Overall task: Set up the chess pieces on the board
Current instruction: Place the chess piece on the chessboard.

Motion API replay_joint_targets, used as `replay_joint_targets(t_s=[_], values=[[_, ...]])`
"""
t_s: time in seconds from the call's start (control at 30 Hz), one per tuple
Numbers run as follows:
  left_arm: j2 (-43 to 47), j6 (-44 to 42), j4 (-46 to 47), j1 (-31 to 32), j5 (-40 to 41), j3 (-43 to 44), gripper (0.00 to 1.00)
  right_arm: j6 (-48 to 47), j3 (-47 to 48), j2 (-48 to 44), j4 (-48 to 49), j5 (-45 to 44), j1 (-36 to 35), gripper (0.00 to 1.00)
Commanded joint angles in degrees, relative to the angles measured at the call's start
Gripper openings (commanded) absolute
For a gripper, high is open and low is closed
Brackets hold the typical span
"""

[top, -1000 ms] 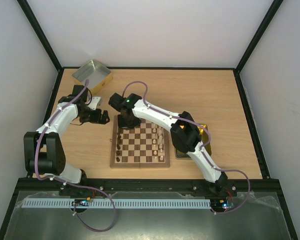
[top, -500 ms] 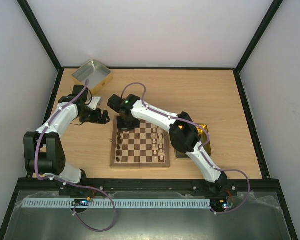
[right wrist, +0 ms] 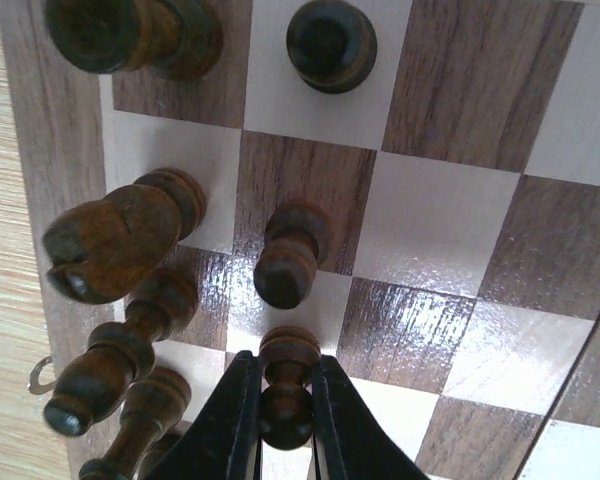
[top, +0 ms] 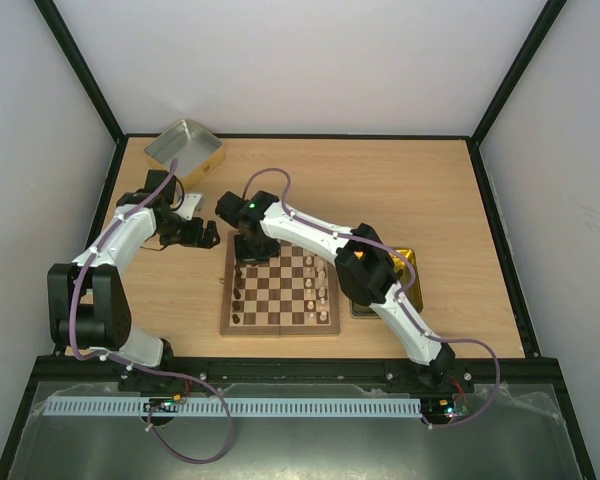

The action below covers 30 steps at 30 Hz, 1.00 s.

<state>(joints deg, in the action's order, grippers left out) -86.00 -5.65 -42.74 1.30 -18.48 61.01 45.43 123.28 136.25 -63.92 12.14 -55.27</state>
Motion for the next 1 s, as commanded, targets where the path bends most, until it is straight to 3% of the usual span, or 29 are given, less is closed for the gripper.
replay_joint_targets(t_s=[0.0,0.4,0.97], values=[[1.38,0.26,-0.5,-0.33,-0.86,-0.6,1.0,0.17,0.64,1.37,-0.27,0.06,-0.28,0.11],[1.27,0.16,-0.41,-0.33,-1.09,-0.8,1.0,0.53,0.69,0.72,0.26,-0.17,-0.2,0.21],[1.59,0.16,-0.33,-0.33,-1.03,-1.12,1.0,1.42,-0.68,-0.37,1.78,-0.45,0.02,0.2]])
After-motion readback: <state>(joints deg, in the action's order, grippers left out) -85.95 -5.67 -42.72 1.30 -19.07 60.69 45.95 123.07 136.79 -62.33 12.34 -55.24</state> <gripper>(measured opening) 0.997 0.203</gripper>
